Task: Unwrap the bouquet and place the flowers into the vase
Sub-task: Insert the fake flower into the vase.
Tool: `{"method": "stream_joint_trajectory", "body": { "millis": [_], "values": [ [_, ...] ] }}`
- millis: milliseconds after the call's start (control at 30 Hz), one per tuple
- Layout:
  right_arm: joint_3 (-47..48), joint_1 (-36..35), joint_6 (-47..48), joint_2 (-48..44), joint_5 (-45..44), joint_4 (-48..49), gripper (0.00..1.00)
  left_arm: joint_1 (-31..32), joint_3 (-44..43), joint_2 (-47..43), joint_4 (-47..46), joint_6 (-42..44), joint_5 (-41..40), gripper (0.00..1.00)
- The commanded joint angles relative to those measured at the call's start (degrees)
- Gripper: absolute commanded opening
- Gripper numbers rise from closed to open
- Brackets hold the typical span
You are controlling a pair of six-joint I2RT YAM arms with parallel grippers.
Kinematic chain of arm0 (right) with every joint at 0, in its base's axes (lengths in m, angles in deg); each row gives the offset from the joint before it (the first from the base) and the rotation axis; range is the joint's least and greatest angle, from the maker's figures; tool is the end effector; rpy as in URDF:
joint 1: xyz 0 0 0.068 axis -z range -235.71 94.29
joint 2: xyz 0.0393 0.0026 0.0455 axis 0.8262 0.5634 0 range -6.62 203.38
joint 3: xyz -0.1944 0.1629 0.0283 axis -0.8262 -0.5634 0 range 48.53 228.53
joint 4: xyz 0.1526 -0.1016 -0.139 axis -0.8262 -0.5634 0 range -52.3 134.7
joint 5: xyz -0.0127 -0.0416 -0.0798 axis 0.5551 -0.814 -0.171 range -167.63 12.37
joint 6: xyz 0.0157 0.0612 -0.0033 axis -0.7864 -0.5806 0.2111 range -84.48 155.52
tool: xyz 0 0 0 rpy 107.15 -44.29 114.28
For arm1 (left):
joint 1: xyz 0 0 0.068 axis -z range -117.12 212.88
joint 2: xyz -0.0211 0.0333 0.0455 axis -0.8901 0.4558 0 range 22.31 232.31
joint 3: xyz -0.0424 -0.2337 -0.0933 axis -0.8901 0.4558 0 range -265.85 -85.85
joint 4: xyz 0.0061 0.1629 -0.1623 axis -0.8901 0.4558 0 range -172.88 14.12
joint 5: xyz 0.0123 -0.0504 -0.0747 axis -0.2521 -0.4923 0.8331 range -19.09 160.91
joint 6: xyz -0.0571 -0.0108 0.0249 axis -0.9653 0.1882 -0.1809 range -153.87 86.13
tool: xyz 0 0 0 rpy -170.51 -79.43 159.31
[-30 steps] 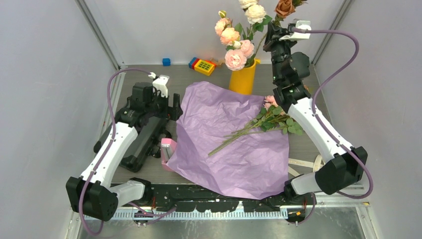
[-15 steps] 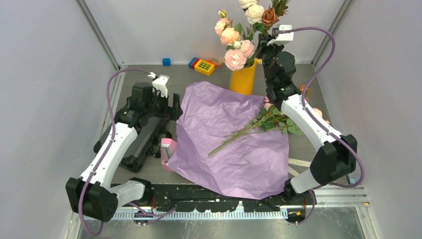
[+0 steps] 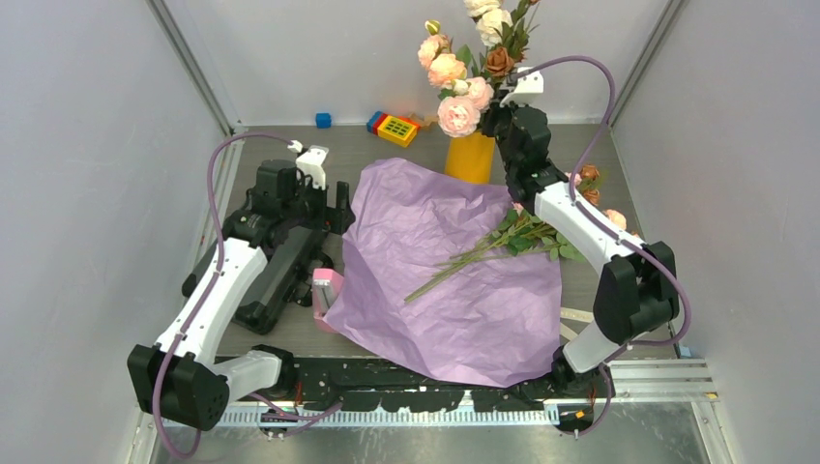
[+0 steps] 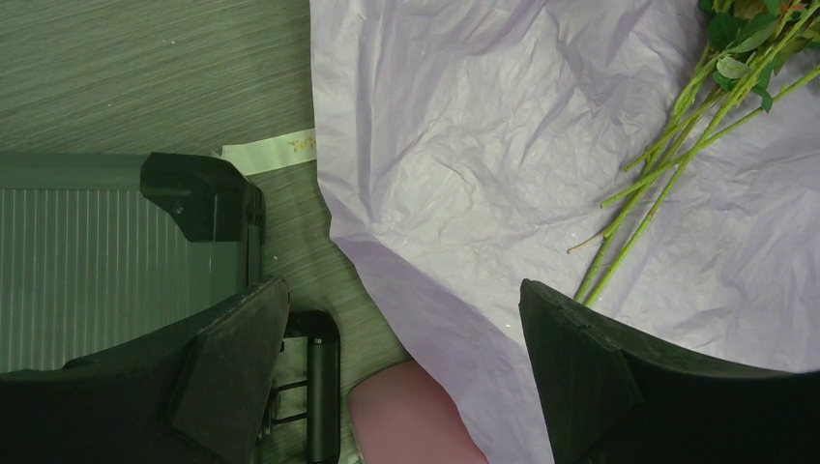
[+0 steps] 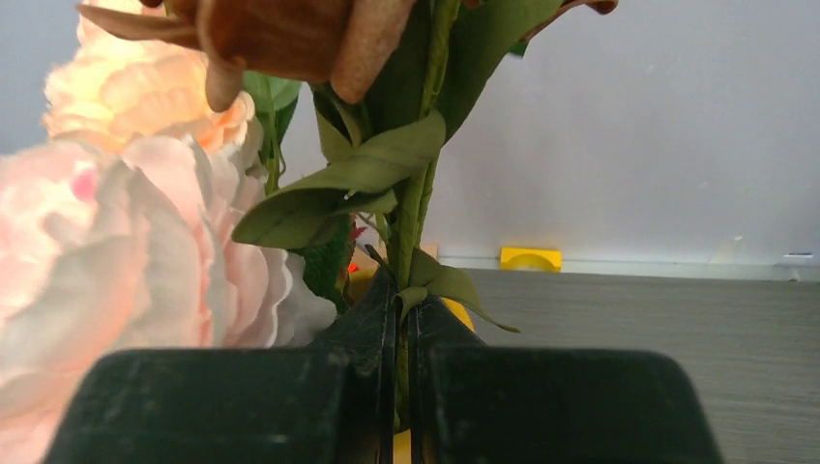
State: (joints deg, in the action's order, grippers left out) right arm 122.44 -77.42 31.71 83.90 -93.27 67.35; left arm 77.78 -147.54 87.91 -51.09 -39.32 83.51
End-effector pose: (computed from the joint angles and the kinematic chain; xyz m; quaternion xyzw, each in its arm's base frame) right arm 0.3410 0.1217 0.3690 -0.0032 0.6703 0.0739 0.7384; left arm 0.2214 -0.0698 0.3119 0.1227 0.8773 -0.1762 0.4292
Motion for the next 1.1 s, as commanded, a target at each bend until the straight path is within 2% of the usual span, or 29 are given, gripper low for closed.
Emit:
{"method": "stream_joint_trajectory", "body": {
  "millis": [0,167,300,533,633,800,1067],
  "values": [
    [-0.09,0.09,-2.77,-0.16,1.04,1.02,0.0,0.05,-0.09,-1.66,-0.82,0.8,0.59,0.92],
    [-0.52,0.09,-3.12,-0.5,1.07,0.3,0.03,0.12,-0.01,-1.81,-0.77,0.8,0.58,0.92],
    [-0.73,0.09,-3.13,-1.39,1.08,-0.32,0.13,0.11,-0.01,-1.93,-0.78,0.8,0.52,0.92],
    [-1.4,0.09,-3.13,-3.77,1.0,-1.84,0.37,0.13,0.08,-2.16,-0.68,0.8,0.44,0.92],
    [-2.27,0.05,-3.39,-5.27,0.74,-2.58,0.42,0.13,0.08,-2.35,-0.68,0.8,0.43,0.92],
    [-3.96,0.09,-4.55,-9.65,0.66,-4.46,0.5,0.13,0.17,-2.77,-0.68,0.8,0.32,0.92],
    [-9.52,0.09,-10.36,-20.55,-1.92,-12.63,0.62,0.22,0.47,-3.59,-0.76,0.77,0.16,0.92]
  ]
}}
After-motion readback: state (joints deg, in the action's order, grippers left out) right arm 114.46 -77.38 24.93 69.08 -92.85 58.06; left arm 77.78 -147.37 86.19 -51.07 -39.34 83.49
